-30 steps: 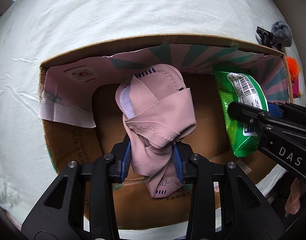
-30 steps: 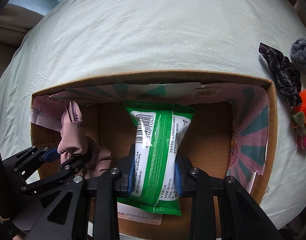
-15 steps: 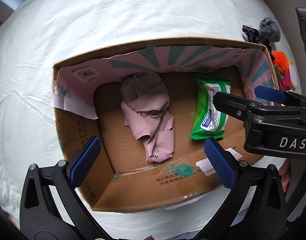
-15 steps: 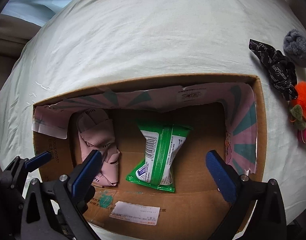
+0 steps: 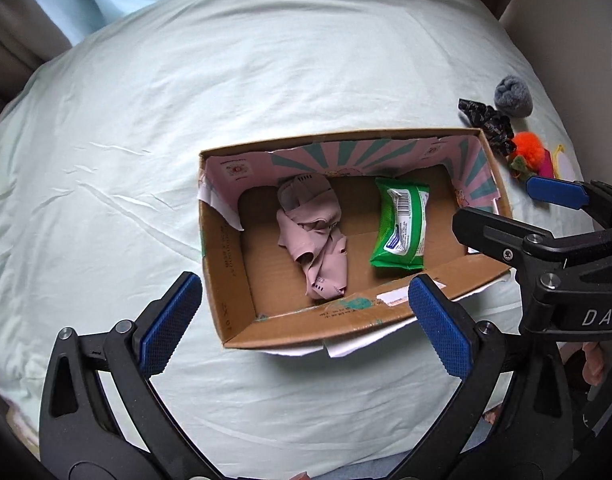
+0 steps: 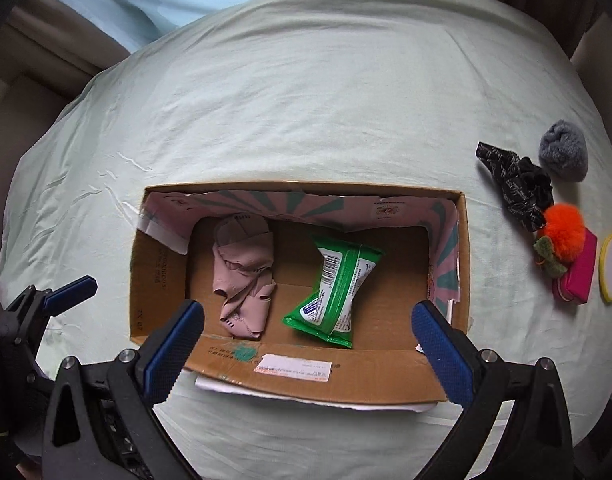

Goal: Organize soft objects
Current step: 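Release the pink mask and green wipes packet into the cardboard box with both tools, then move both tools back toward the remaining soft items, then grasp the orange pompom with the left tool while the right tool grasps the mesh pad, then carry the orange pompom and mesh pad over the cardboard box with both tools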

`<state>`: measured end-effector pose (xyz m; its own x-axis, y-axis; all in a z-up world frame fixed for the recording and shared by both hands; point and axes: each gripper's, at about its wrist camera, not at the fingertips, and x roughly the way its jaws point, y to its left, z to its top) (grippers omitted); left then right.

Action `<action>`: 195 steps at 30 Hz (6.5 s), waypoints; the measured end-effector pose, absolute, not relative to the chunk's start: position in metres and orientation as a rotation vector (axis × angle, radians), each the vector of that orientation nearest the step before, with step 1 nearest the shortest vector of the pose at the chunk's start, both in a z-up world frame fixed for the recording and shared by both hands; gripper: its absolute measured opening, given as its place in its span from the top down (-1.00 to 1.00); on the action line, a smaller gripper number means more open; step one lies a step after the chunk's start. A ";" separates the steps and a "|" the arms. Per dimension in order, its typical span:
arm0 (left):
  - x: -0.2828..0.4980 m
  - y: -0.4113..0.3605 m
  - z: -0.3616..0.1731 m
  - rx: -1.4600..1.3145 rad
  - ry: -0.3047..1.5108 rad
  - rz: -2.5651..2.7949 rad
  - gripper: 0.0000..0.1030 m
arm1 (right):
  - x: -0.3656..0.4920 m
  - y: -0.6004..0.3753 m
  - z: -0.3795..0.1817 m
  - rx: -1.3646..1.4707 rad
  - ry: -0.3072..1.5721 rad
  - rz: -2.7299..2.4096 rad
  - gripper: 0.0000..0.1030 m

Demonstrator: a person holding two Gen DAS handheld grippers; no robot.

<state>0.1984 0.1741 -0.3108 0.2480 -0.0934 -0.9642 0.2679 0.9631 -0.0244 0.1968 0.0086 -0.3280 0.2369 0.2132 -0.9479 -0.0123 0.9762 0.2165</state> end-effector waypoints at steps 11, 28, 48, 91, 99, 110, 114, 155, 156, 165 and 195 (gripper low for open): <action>0.133 0.186 -0.209 0.080 1.086 -0.184 -0.99 | 0.127 0.008 -0.217 0.134 1.056 0.163 -1.00; 0.034 0.100 -0.112 0.037 0.758 -0.093 -0.99 | 0.012 -0.108 -0.129 0.061 0.723 -0.007 -1.00; 0.067 -0.104 -0.166 0.105 0.757 -0.193 -0.99 | 0.020 -0.301 -0.186 0.069 0.791 -0.030 -1.00; 0.224 -0.255 -0.466 0.345 0.969 -0.473 0.14 | 0.148 -0.444 -0.480 0.164 1.039 -0.195 -0.89; 0.229 -0.244 -0.472 0.296 0.999 -0.461 0.20 | 0.148 -0.439 -0.488 0.146 1.039 -0.200 -0.83; 0.235 -0.233 -0.480 0.214 1.056 -0.446 0.33 | 0.139 -0.439 -0.485 0.141 1.041 -0.245 -0.29; 0.231 -0.235 -0.477 0.229 1.048 -0.448 0.36 | 0.138 -0.443 -0.481 0.159 1.041 -0.264 0.06; 0.136 -0.078 -0.167 0.005 0.787 -0.338 0.37 | 0.064 -0.308 -0.188 0.105 0.751 -0.074 0.34; 0.136 -0.066 -0.163 0.003 0.785 -0.331 0.37 | 0.064 -0.296 -0.184 0.100 0.749 -0.061 0.34; 0.146 0.050 -0.155 -0.034 0.813 -0.267 0.37 | 0.078 -0.171 -0.172 0.082 0.762 0.038 0.34; 0.241 0.169 -0.368 0.040 1.319 -0.231 0.37 | 0.215 0.010 -0.376 0.336 1.407 0.049 0.34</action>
